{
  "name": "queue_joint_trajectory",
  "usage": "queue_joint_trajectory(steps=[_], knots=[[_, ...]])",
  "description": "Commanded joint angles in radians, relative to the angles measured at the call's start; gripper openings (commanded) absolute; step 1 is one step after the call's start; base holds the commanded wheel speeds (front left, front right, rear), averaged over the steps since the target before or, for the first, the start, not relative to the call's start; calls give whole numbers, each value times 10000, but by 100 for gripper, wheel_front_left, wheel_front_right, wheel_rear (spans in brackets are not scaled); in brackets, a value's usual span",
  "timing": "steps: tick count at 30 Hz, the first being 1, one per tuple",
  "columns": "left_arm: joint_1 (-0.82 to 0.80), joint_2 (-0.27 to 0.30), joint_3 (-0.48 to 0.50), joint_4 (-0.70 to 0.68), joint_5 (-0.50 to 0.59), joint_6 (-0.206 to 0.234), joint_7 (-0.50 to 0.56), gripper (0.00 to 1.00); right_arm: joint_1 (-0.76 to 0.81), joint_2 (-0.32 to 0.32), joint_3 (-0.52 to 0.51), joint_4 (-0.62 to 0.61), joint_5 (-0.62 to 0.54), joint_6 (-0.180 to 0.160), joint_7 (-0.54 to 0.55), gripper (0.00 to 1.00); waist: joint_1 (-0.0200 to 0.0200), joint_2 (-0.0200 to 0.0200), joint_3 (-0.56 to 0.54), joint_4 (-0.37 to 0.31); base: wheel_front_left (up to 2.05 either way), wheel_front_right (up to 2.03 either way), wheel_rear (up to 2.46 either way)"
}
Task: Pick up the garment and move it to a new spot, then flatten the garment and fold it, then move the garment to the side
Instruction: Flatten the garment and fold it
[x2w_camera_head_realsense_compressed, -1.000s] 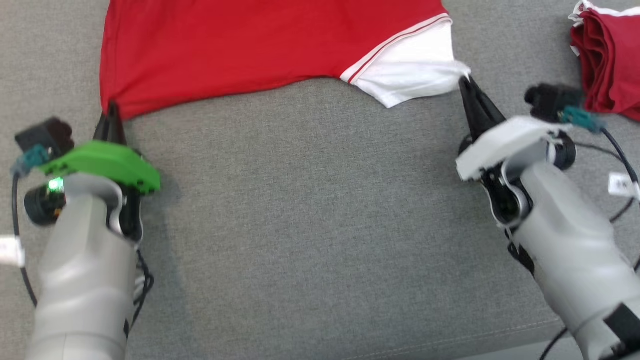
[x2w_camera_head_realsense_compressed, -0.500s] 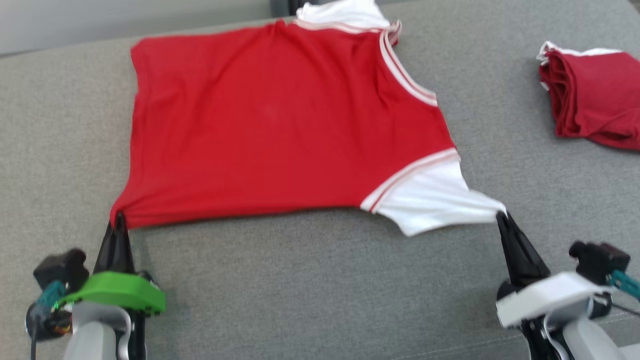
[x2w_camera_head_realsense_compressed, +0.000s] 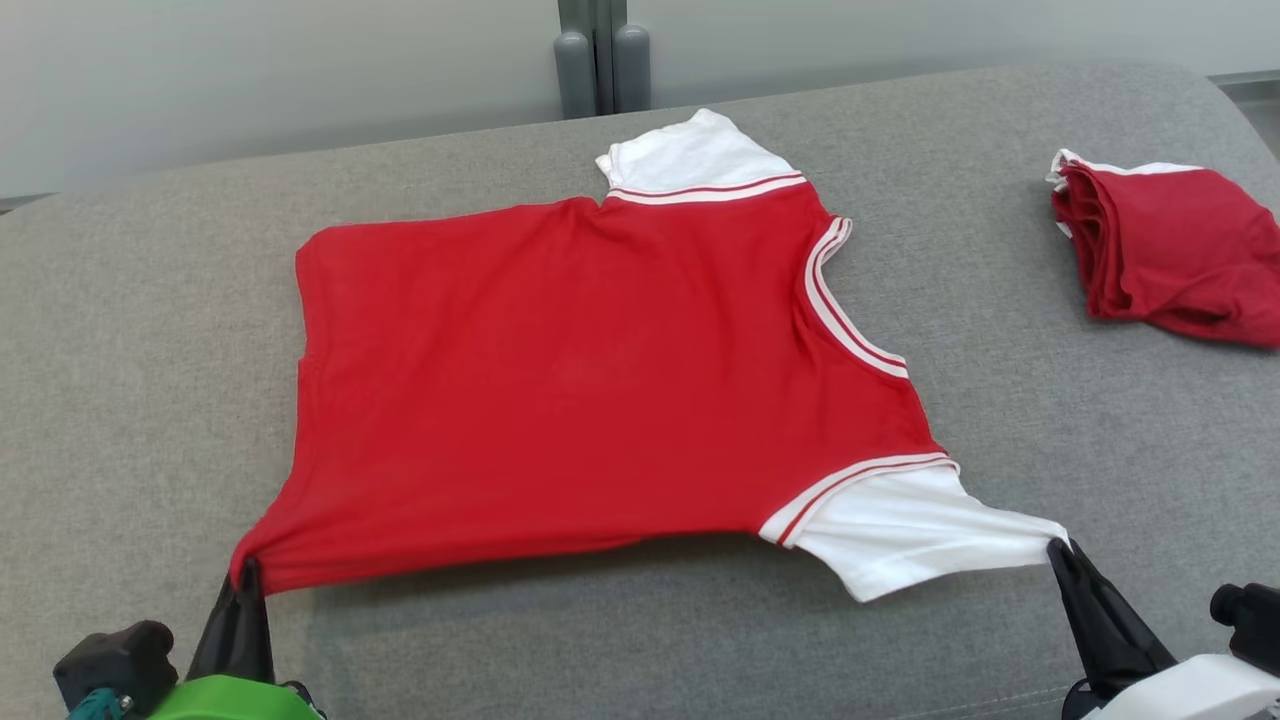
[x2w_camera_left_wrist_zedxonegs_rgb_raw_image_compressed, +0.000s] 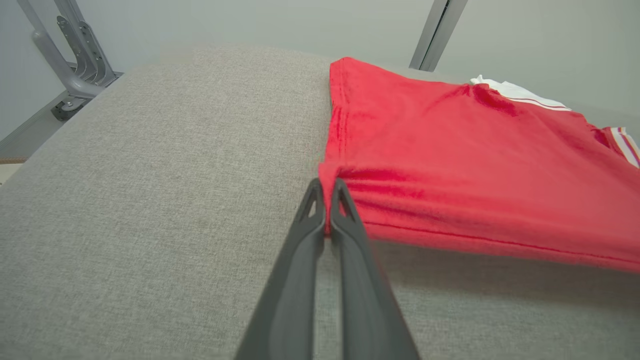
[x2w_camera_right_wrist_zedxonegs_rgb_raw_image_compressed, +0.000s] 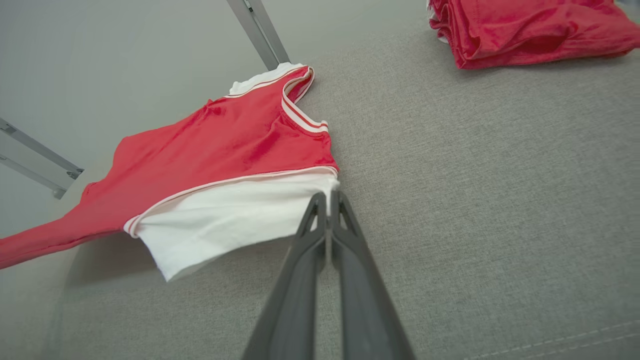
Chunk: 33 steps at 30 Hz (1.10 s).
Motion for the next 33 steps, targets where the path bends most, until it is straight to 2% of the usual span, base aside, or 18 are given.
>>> queue_joint_trajectory(steps=[1,8,15,23,28,29,30,31,33], knots=[[163,92,-29,-175,-31,83,337,0,52,35,-52,-148,-126,-19,215,0,0,0,17,15,0,0,0],[-238,290,-207,-293,-542,83,2123,0,-877,-143,156,188,-233,-18,1026,0,0,0,444,51,0,0,0],[-1370,613,-139,242,-1373,-45,3863,0,-3046,-795,604,1403,17,-16,1428,0,0,0,1406,88,0,0,0],[-3071,1064,-83,855,-1883,-248,4820,0,-5741,-1480,1361,3323,479,-15,1114,0,0,0,2052,294,0,0,0],[-3858,1222,-238,1314,-1909,-434,4991,0,-6933,-1666,1842,4566,792,-15,337,0,0,0,2238,363,0,0,0],[-3986,1196,-266,1368,-1921,-475,4885,15,-7107,-1683,1921,4717,831,-15,67,0,0,0,2272,378,0,0,0],[-4130,1151,-287,1458,-1957,-544,4773,89,-7249,-1673,2031,4975,913,-16,-158,44,0,0,2309,397,0,0,0],[-4216,1149,-323,1534,-1928,-622,4642,100,-7328,-1693,2120,5145,928,-15,-408,97,0,0,2335,412,0,0,0],[-4401,1088,-368,1687,-1789,-727,4213,100,-7529,-1738,2285,5445,939,-16,-1069,100,0,0,2375,443,0,0,0]])
